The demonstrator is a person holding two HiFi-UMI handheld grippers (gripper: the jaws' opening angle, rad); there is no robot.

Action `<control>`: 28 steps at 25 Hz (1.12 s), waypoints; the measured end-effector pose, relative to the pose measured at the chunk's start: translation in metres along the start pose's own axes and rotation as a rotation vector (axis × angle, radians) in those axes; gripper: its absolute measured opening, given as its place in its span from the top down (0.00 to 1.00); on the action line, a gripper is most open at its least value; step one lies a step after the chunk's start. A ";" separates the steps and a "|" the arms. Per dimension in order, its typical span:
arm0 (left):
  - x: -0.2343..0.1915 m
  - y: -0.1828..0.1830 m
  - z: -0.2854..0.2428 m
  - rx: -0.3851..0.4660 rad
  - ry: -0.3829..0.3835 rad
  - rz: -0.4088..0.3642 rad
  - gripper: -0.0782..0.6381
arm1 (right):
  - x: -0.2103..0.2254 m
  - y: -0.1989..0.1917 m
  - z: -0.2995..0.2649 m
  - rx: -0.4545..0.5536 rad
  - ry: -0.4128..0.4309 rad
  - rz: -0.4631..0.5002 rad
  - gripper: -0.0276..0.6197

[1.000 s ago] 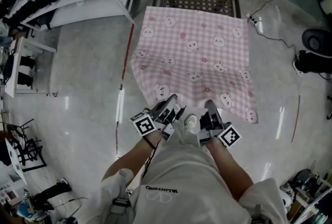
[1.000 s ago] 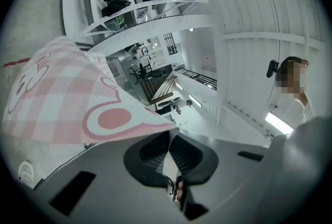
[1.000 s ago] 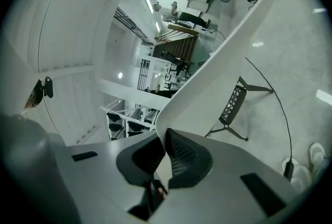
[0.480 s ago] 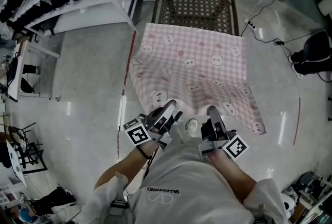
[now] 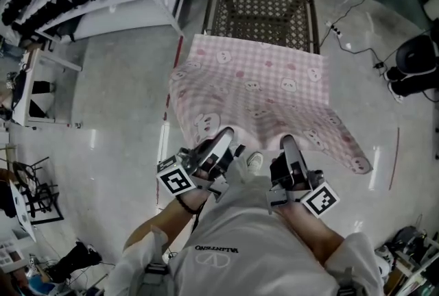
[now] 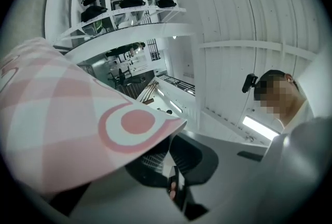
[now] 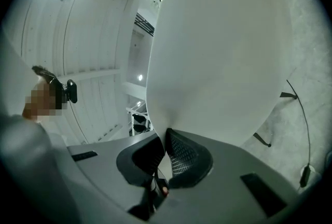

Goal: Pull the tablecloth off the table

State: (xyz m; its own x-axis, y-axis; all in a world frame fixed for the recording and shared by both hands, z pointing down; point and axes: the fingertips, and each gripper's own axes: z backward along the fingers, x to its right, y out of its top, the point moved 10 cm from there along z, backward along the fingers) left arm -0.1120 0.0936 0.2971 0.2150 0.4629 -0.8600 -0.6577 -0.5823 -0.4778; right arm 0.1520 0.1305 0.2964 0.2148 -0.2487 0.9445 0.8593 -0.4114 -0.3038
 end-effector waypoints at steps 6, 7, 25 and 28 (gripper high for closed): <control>0.019 0.000 0.007 0.005 -0.037 0.007 0.89 | -0.017 -0.004 0.011 0.014 0.030 -0.014 0.94; 0.021 0.000 0.007 0.004 -0.038 0.009 0.89 | -0.018 -0.004 0.012 0.013 0.034 -0.013 0.94; 0.013 -0.018 0.008 -0.035 -0.018 0.001 0.89 | -0.002 -0.011 0.015 -0.043 0.054 -0.039 0.93; 0.010 -0.018 0.006 -0.041 0.001 0.002 0.88 | 0.003 -0.011 0.012 -0.044 0.046 -0.060 0.93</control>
State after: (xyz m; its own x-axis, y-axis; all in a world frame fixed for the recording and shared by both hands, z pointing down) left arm -0.1026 0.1129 0.2987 0.2149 0.4611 -0.8610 -0.6276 -0.6102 -0.4834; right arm 0.1484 0.1446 0.3039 0.1410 -0.2615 0.9548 0.8488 -0.4644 -0.2525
